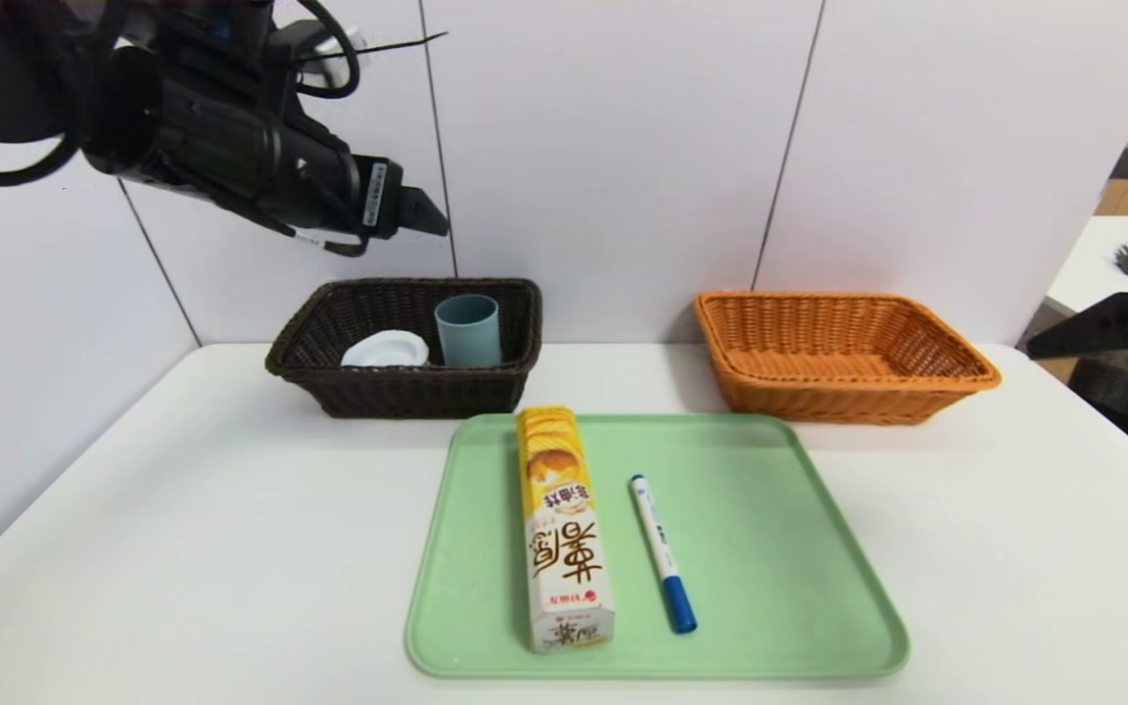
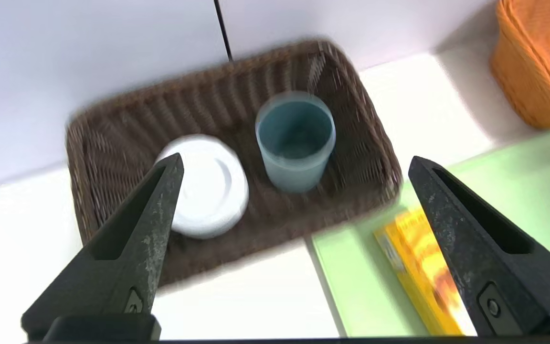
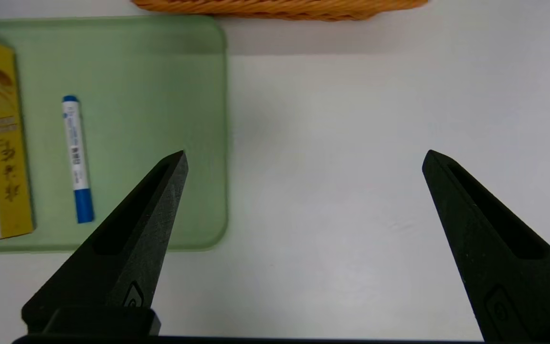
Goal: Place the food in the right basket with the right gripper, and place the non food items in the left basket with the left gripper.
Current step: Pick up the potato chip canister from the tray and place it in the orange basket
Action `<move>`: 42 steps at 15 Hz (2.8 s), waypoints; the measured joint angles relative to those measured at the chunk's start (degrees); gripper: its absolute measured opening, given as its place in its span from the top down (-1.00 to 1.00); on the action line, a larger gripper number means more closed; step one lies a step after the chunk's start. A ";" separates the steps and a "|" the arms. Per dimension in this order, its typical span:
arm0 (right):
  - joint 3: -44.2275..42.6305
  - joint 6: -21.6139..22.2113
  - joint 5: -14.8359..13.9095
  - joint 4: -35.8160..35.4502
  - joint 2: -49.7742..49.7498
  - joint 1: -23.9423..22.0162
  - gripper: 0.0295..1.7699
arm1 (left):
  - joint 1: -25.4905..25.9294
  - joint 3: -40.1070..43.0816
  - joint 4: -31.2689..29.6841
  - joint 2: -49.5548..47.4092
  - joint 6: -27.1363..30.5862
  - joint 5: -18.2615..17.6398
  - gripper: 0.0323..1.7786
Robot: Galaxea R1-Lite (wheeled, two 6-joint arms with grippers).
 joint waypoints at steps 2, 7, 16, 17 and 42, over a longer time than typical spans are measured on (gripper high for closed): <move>-2.90 4.75 -0.80 0.23 1.60 7.67 -0.92 | 0.01 1.96 5.84 -3.07 -4.16 -1.71 -0.88; -18.20 19.59 -3.39 4.22 13.45 25.55 -0.92 | 0.32 16.29 6.78 -14.36 -6.40 -1.83 -0.89; -22.22 32.96 -7.01 4.67 33.90 42.31 -0.92 | 0.32 42.67 -0.06 -31.87 -8.70 -1.71 -0.90; -22.27 34.39 -6.58 4.77 35.44 42.69 -0.92 | 0.30 44.79 -1.74 -32.94 -8.70 -1.71 -0.90; -22.27 33.18 -9.23 -10.52 49.34 39.97 -0.92 | 0.23 49.34 -4.55 -35.04 -8.68 -1.99 -0.90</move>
